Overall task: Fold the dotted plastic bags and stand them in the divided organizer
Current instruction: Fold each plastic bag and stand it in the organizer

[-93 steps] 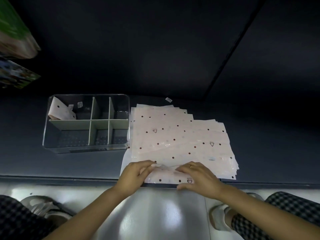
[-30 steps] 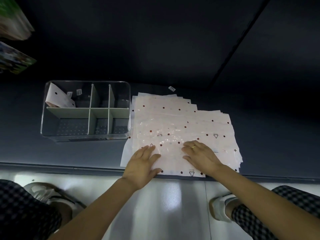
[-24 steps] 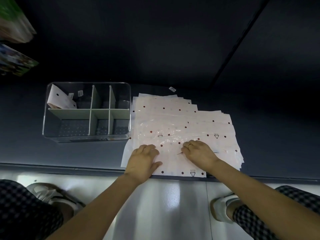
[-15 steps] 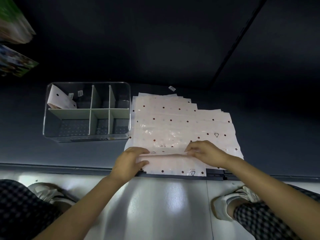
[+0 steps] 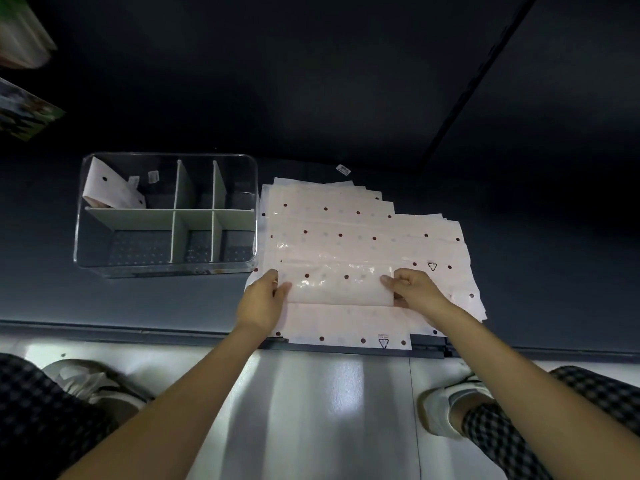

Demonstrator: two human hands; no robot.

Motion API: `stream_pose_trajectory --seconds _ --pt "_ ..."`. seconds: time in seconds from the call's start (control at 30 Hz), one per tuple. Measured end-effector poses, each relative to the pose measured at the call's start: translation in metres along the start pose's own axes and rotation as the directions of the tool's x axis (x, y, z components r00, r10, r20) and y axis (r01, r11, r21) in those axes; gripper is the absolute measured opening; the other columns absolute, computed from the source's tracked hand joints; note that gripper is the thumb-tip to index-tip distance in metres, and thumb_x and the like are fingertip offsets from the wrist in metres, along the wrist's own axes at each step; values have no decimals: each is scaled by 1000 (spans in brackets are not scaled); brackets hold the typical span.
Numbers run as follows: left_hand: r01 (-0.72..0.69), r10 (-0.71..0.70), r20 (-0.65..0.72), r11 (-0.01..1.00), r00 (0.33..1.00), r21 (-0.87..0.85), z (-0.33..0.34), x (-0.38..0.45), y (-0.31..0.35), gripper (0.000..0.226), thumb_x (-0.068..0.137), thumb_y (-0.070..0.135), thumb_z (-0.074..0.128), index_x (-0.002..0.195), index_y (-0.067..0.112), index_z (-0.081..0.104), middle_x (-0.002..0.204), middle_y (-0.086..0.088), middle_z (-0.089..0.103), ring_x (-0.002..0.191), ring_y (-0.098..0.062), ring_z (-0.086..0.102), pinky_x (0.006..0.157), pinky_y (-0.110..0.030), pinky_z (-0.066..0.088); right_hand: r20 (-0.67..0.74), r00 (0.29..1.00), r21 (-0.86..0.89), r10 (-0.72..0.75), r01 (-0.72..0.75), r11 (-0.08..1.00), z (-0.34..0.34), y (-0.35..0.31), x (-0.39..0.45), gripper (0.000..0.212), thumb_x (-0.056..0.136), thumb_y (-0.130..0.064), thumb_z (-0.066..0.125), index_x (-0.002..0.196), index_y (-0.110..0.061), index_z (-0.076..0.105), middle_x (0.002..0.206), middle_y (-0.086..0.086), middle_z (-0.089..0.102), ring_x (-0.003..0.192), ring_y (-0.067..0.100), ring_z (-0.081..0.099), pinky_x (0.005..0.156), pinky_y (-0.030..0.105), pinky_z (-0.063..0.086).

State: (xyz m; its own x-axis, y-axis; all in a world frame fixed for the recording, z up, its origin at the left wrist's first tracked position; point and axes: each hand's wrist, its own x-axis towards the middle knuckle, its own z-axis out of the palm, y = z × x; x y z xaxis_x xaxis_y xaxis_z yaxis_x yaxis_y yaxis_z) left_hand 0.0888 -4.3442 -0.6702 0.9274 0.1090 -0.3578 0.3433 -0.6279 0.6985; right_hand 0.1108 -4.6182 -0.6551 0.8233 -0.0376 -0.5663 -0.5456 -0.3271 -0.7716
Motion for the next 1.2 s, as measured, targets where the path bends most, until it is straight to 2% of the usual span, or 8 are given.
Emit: stream_pose_trajectory --seconds 0.13,0.27,0.47,0.7,0.8,0.87,1.0,1.2 --pt "17 -17 -125 1000 992 -1 7 -4 15 25 95 23 54 115 10 49 91 -8 60 88 -29 55 74 -35 43 -101 995 -89 9 -18 996 7 -1 6 42 89 -19 63 59 -15 35 61 1 30 60 16 33 64 26 45" --pt "-243 327 -324 930 888 275 22 -22 23 46 87 17 66 128 6 50 118 -15 55 111 -34 50 93 -43 41 -144 990 -125 4 -22 992 10 -4 7 44 89 -17 63 57 -15 34 58 0 30 59 15 31 68 29 38" --pt "-491 455 218 658 863 571 46 -8 15 71 98 52 20 150 10 -5 158 -7 -12 145 -23 -14 116 -36 -15 -152 988 -254 -36 -3 967 11 -4 10 45 89 -19 62 56 -16 33 55 -2 30 54 13 29 55 26 24" --pt "-475 361 319 538 876 696 45 5 -3 88 75 70 -15 138 11 -31 147 -10 -36 131 -26 -39 114 -42 -19 -270 963 -358 12 -112 927 19 -8 6 24 89 -32 62 76 -15 51 71 -2 50 71 18 49 64 26 35" --pt "-456 361 292 558 886 693 47 3 -4 86 75 69 -18 137 12 -33 148 -10 -36 134 -26 -37 115 -42 -17 -482 797 -694 -364 -94 714 38 -6 -7 25 91 -32 58 105 -12 54 94 6 63 90 29 57 73 34 43" --pt "-442 363 270 574 892 690 49 3 -3 86 75 69 -18 138 11 -32 149 -10 -35 136 -26 -35 116 -43 -15 -378 689 -755 -618 157 637 62 -7 -14 27 92 -23 55 112 -6 58 104 13 63 97 33 57 82 38 43" --pt "-455 375 279 550 884 701 48 2 -4 83 75 65 -20 137 11 -34 149 -11 -34 130 -26 -41 112 -42 -22 168 771 -732 -614 515 446 102 -6 -7 43 100 -22 37 142 -13 39 151 3 34 142 21 26 118 32 12" --pt "-474 406 277 546 871 690 46 3 -9 80 80 66 -17 139 15 -34 149 -11 -35 136 -27 -35 113 -39 -21 127 908 -903 -398 271 332 70 30 5 68 94 -58 9 146 -22 -18 151 -10 -27 141 8 -24 116 35 -16"
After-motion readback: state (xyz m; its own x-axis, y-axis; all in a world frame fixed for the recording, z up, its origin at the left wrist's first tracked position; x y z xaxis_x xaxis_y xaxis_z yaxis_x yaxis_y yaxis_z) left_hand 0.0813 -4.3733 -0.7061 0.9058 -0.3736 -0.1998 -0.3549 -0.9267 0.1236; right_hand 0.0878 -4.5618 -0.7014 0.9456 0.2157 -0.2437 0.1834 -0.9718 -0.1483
